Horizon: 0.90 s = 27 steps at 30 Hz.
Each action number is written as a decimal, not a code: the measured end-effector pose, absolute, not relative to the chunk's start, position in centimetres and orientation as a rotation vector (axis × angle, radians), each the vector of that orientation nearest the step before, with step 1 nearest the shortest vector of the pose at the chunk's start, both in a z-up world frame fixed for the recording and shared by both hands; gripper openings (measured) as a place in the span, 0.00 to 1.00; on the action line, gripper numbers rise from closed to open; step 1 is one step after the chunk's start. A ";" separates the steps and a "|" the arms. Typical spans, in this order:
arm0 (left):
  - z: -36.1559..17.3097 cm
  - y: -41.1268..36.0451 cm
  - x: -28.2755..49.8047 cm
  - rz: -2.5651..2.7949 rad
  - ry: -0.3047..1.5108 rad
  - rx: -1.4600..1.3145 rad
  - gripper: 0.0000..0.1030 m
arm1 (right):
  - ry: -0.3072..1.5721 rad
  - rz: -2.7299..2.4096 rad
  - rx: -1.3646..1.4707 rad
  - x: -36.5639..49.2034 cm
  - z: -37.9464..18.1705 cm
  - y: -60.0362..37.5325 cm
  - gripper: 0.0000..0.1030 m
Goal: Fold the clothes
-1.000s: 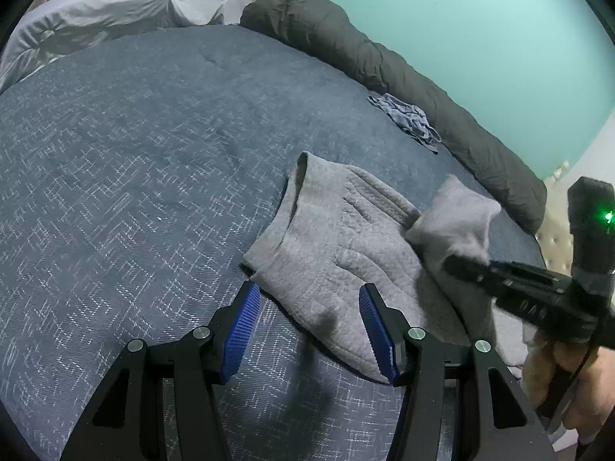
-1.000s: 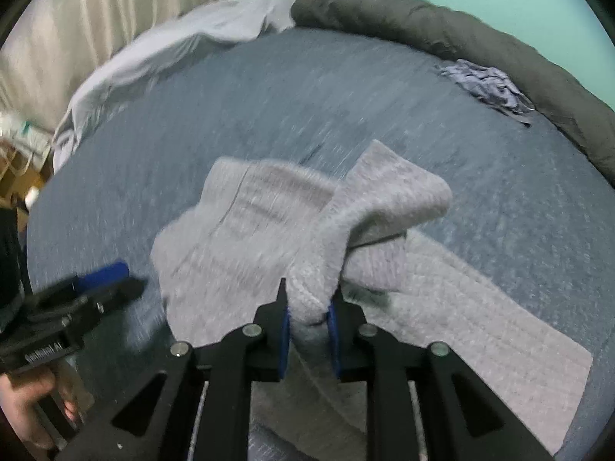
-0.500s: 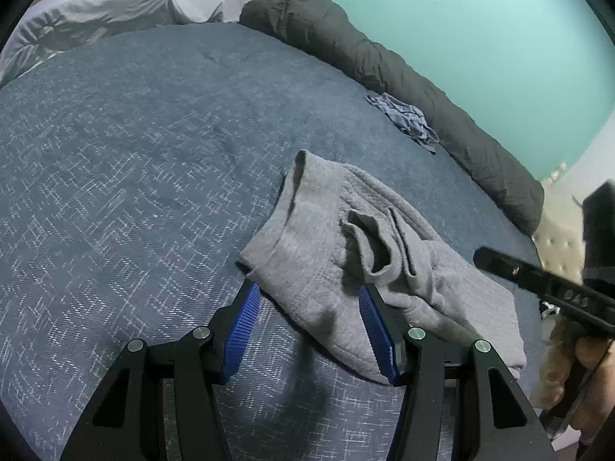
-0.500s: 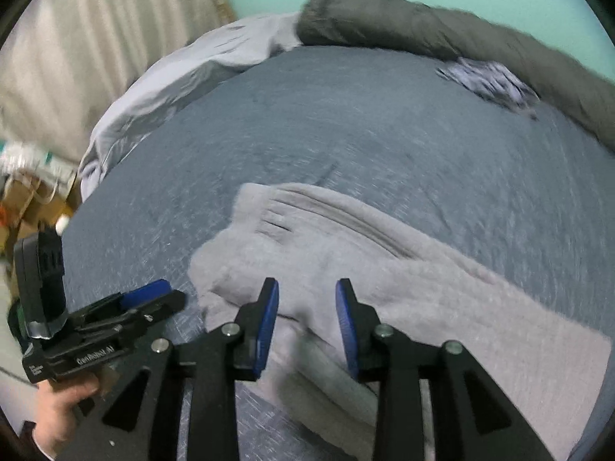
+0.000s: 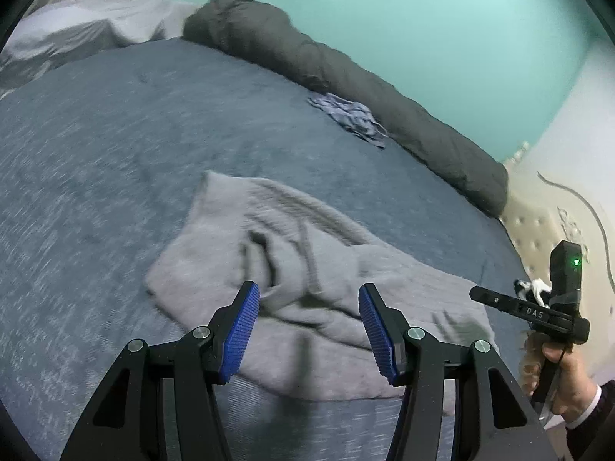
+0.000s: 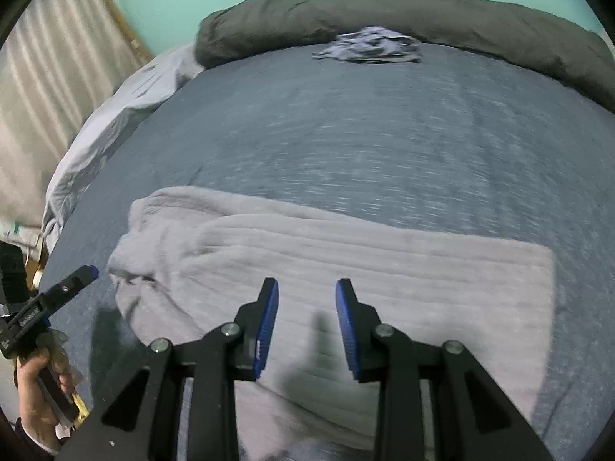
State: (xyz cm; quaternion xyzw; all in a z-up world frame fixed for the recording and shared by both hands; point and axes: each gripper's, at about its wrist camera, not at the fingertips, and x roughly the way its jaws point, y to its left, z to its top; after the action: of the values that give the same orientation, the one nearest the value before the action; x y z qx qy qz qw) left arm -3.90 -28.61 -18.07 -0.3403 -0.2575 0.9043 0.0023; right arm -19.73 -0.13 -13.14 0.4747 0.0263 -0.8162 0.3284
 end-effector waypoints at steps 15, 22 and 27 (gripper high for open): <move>-20.8 -27.8 -8.8 2.775 -0.873 -1.228 0.45 | -0.104 -2.164 1.302 -20.3 -15.6 8.9 0.33; -21.3 -27.5 -9.1 2.734 -0.897 -1.241 0.05 | -0.161 -2.183 1.323 -20.8 -16.3 11.3 0.33; -18.7 -27.6 -8.1 2.782 -0.819 -1.137 0.04 | -0.178 -2.198 1.316 -20.9 -16.2 12.2 0.33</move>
State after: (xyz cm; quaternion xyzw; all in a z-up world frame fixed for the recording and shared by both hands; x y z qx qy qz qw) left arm -8.11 -27.58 -18.67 -0.3651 -0.2629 0.8930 0.0134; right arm -20.94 12.22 -16.21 0.4915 -0.0665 -0.8210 0.2828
